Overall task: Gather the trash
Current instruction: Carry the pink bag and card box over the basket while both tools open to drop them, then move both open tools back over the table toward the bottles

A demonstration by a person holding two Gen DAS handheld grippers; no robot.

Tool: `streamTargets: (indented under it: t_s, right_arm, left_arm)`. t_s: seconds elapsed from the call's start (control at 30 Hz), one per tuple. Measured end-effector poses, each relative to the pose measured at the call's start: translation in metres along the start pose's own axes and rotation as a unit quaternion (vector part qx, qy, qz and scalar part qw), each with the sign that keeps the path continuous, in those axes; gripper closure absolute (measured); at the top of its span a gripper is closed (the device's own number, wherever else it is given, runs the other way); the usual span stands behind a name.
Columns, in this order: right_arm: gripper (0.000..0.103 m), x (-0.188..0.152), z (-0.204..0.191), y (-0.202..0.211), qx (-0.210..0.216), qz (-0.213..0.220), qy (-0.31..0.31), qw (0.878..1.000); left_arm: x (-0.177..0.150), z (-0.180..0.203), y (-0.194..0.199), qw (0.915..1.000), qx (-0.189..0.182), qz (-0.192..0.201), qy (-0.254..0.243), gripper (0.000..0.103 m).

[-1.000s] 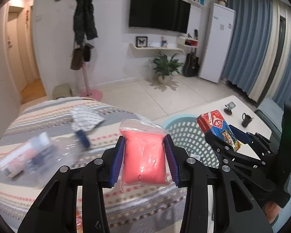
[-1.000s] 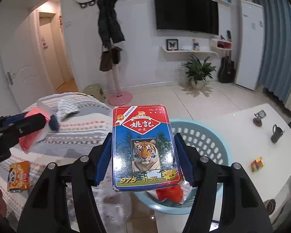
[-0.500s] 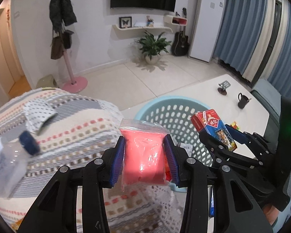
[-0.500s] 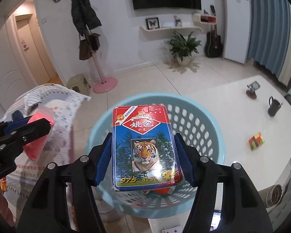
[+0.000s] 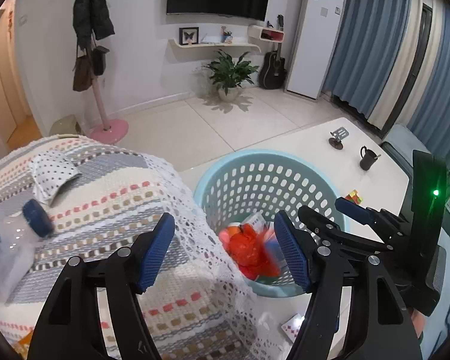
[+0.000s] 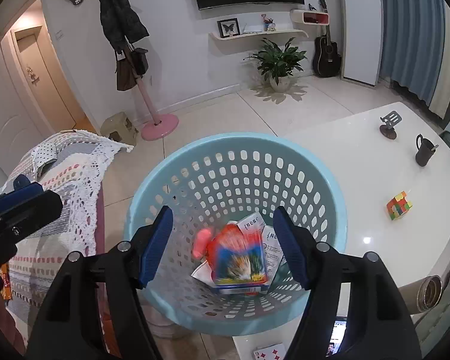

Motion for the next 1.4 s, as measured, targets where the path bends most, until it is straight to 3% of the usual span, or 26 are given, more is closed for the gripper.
streamTargets:
  t_s: [0.3, 0.57, 0.73, 0.93, 1.1, 1.23, 1.4]
  right_arm:
    - [0.037, 0.010, -0.017, 0.043, -0.006, 0.040, 0.023, 0.999]
    - [0.037, 0.016, -0.052, 0.096, 0.015, 0.084, 0.054, 0.995]
    - [0.037, 0.013, -0.086, 0.131, 0.038, 0.111, 0.083, 0.990]
    - [0.037, -0.003, -0.136, 0.155, 0.079, 0.112, 0.114, 0.984]
    - [0.037, -0.027, -0.177, 0.160, 0.108, 0.093, 0.145, 0.979]
    - [0.037, -0.043, -0.204, 0.160, 0.123, 0.076, 0.160, 0.977]
    - [0.037, -0.073, -0.232, 0.156, 0.169, 0.025, 0.171, 0.970]
  left_arm:
    - [-0.004, -0.003, 0.046, 0.9992, -0.002, 0.038, 0.013, 0.036]
    - [-0.011, -0.024, 0.114, 0.9953, 0.012, 0.089, 0.038, 0.036]
    - [-0.021, -0.053, 0.171, 0.9895, 0.041, 0.126, 0.058, 0.036]
    - [-0.048, -0.104, 0.246, 0.9759, 0.085, 0.172, 0.103, 0.036]
    - [-0.085, -0.139, 0.277, 0.9721, 0.104, 0.164, 0.131, 0.036]
    - [-0.122, -0.163, 0.274, 0.9735, 0.106, 0.131, 0.155, 0.036]
    - [-0.147, -0.181, 0.269, 0.9727, 0.107, 0.117, 0.170, 0.036]
Point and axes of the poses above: each gripper's, at about its wrist camera, not at the fingertips, and y roughly against the way its jaws point, z to its right, x to its top, the point moved 7 cm from there along -y, roughly the way its jaws point, and after that the axes turned 14 degrees about -x, right-handed, at the moved point
